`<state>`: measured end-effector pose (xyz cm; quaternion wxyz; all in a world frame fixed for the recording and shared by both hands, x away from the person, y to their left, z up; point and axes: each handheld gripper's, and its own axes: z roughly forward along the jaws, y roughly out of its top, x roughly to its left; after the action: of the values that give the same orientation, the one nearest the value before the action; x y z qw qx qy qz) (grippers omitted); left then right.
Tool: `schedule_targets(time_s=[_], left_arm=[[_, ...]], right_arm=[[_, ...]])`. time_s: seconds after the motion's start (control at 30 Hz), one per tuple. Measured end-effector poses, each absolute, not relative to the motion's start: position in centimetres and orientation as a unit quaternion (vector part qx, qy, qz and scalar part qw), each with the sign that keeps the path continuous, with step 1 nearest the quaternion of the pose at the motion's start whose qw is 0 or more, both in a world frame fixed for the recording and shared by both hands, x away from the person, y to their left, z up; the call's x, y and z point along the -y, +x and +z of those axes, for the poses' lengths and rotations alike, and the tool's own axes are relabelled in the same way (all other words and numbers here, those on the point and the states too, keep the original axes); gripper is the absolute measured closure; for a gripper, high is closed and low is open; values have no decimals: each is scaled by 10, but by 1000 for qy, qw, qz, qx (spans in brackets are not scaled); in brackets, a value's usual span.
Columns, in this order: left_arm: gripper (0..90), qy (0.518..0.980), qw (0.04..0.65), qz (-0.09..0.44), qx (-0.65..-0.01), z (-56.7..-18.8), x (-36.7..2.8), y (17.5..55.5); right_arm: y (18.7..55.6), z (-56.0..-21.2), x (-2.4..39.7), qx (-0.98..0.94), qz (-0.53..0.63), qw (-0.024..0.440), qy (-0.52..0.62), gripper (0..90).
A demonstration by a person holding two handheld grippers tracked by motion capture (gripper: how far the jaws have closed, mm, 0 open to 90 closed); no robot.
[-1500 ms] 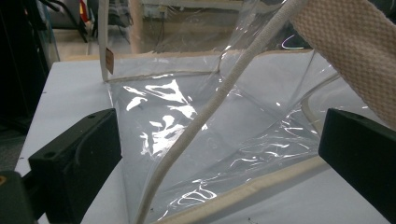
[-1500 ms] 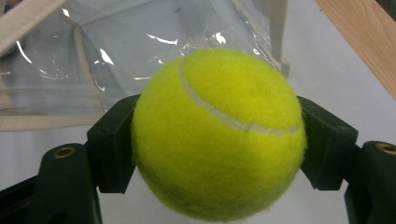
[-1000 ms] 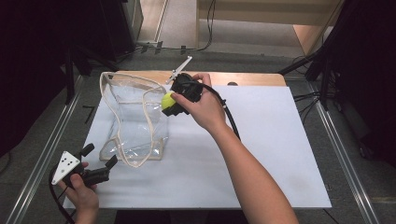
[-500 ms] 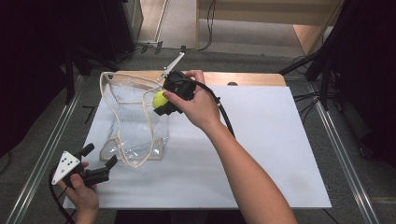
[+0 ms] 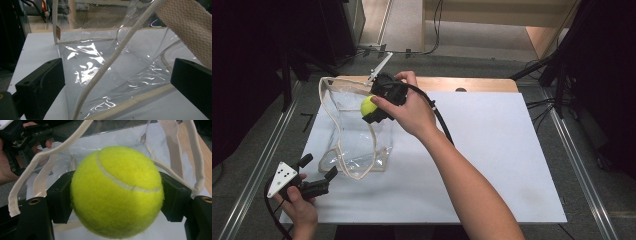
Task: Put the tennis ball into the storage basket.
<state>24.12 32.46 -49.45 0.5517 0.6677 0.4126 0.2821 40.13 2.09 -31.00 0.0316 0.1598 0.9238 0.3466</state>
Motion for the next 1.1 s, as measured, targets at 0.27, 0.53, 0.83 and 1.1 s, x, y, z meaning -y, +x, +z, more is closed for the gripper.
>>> schedule_targets(time_s=[0.27,0.53,0.83,1.1], left_arm=[[0,668,551,281,-413,-494,-325,241],[0,666,553,281,-415,-494,-325,241],[0,665,554,280,-415,-494,-325,241],[0,666,553,280,-415,-494,-325,241]], right_arm=[[400,-306,-38,-925,350,27,145,231],[400,-309,-53,-926,353,15,134,231],[399,-313,-68,-926,357,6,119,228],[392,-307,-68,-916,379,29,124,0]])
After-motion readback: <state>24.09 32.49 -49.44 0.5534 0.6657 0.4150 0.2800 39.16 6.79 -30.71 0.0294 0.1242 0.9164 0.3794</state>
